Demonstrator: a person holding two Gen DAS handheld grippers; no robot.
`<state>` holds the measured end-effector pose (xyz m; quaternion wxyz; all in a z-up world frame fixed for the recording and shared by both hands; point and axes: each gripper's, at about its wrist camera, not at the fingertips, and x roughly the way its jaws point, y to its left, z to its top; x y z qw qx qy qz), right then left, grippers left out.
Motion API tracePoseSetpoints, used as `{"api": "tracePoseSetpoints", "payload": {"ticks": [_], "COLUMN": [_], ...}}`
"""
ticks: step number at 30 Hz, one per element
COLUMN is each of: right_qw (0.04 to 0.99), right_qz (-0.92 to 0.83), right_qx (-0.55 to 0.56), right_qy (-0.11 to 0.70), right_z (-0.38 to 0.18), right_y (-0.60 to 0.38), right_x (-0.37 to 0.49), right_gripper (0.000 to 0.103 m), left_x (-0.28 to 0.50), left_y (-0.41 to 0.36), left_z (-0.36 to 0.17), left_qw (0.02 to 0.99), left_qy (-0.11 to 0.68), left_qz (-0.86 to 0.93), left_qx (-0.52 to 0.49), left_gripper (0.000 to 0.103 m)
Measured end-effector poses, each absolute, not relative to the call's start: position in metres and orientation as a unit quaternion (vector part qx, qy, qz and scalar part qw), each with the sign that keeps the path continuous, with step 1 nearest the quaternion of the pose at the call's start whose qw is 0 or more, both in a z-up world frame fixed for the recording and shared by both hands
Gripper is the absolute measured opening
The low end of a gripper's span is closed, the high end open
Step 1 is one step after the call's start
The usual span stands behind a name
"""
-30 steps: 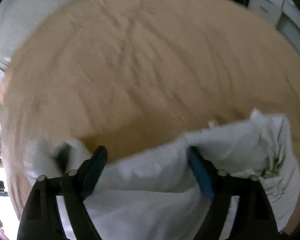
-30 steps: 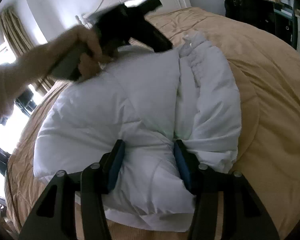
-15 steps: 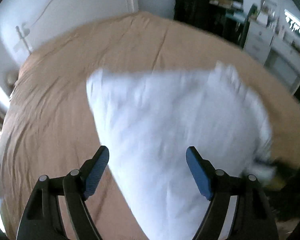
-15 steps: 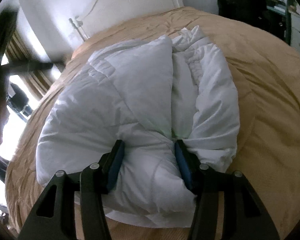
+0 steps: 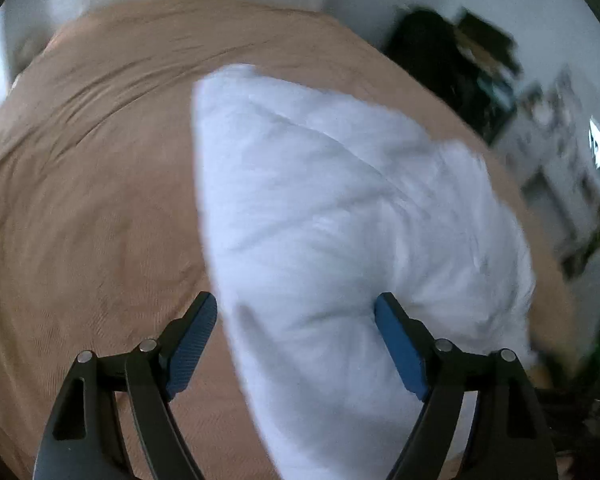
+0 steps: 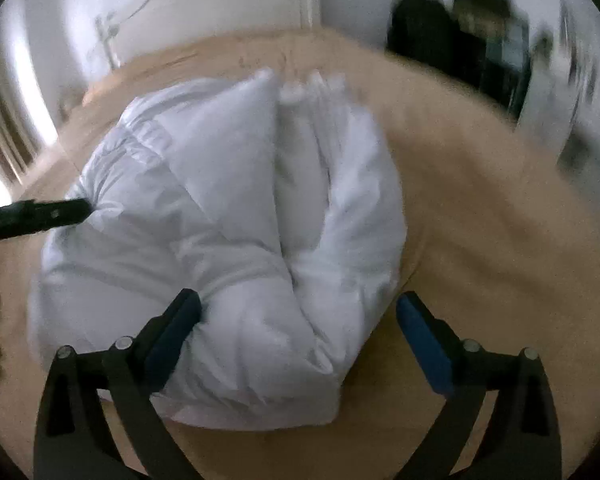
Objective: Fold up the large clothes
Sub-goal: 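Grasp the white jacket bundle with both tools and lift it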
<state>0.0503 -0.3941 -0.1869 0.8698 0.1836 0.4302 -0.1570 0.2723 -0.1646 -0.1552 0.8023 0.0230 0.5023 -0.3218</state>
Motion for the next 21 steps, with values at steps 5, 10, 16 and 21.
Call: {"api": "tracePoseSetpoints", "payload": {"ticks": [5, 10, 16, 21], "right_qw": [0.767, 0.745, 0.75, 0.77], "right_qz": [-0.036, 0.018, 0.035, 0.04], "right_qx": [0.469, 0.51, 0.501, 0.479], "right_qy": [0.437, 0.429, 0.43, 0.419], "right_z": [-0.245, -0.261, -0.261, -0.241], "right_y": [-0.45, -0.457, -0.457, -0.454], "right_x": [0.041, 0.046, 0.066, 0.077], "right_gripper": [0.103, 0.103, 0.103, 0.082], "left_x": [0.337, 0.383, 0.426, 0.432], "left_y": [-0.114, -0.142, -0.203, -0.223], "left_z": [-0.189, -0.244, -0.283, -0.261], "left_qw": [0.738, 0.634, 0.555, 0.576], "left_qy": [0.575, 0.62, 0.649, 0.639], "left_qz": [-0.323, -0.387, -0.425, -0.437], "left_qx": [-0.14, -0.253, -0.3, -0.263], "left_gripper": [0.096, 0.097, 0.103, 0.084]}}
